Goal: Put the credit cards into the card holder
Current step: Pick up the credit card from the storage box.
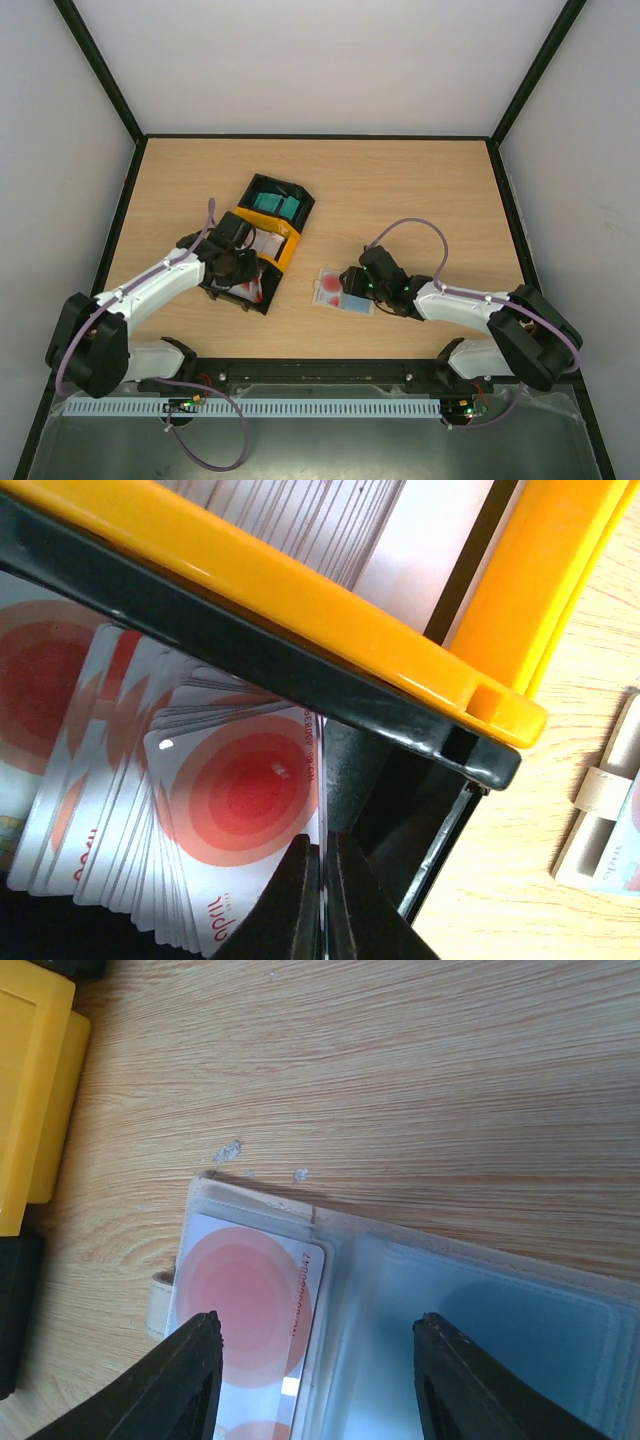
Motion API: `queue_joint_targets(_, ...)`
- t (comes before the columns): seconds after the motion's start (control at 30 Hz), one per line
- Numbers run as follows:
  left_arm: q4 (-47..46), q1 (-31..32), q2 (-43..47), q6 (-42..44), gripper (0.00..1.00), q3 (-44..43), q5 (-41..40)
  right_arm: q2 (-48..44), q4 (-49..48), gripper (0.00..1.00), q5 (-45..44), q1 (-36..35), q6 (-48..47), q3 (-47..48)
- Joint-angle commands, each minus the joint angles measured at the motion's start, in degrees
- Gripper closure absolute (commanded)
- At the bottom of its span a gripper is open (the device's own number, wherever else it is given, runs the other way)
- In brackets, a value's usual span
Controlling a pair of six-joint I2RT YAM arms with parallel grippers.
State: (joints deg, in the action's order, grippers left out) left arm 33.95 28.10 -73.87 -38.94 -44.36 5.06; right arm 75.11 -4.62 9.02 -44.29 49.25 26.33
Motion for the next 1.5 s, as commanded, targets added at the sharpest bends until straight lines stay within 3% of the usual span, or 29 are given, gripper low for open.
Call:
queue_joint_targets(0.0, 2.86, -0.06, 2.53, 0.9, 0.98, -2.08, -3.15, -0.48, -0.37, 0.48, -0.34, -0.36, -0.59, 1.44)
queue_joint_targets(0.23, 3.77, -0.15, 7.29, 1.2, 0.98, -2.02, -5.06, -1.97, -5.96, 0.43, 6.5, -0.42, -2.28, 1.51)
queue_joint_targets(0.43, 2.82, -0.22, 12.85, 2.27, 0.98, -1.75, -1.79, -1.77, -16.64, 0.33, 16.59, -0.41, -0.76, 3.15)
queue_joint_targets(0.6, -5.3, -0.41, 18.02, 1.97, 0.97, -0.05, 10.23, -0.91, -21.04, 0.24, 20.02, -0.44, 0.58, 7.6)
queue_joint_targets(0.97, -29.49, -0.41, 22.16, -9.19, 0.97, 1.38, 30.37, 3.48, -27.77, 0.24, 31.69, -0.4, 7.43, 16.21)
queue_joint_targets(1.07, -31.2, -0.5, 21.26, -9.02, 0.98, 0.33, 31.82, 2.8, -27.68, 0.34, 32.97, -0.35, 7.75, 16.84)
queue_joint_targets(1.23, -29.88, -1.29, 20.6, -8.04, 0.97, -1.85, 32.24, 0.87, -33.03, 0.67, 34.32, 0.01, 11.74, 14.61)
queue_joint_targets(1.33, -30.54, -2.17, 20.77, -8.76, 0.97, -1.63, 33.19, -0.29, -37.9, 0.79, 34.81, 0.39, 15.38, 12.36)
queue_joint_targets(1.47, -30.43, -2.73, 20.71, -9.7, 0.89, -1.41, 34.57, -2.22, -37.82, 0.92, 34.06, 0.8, 15.67, 11.93)
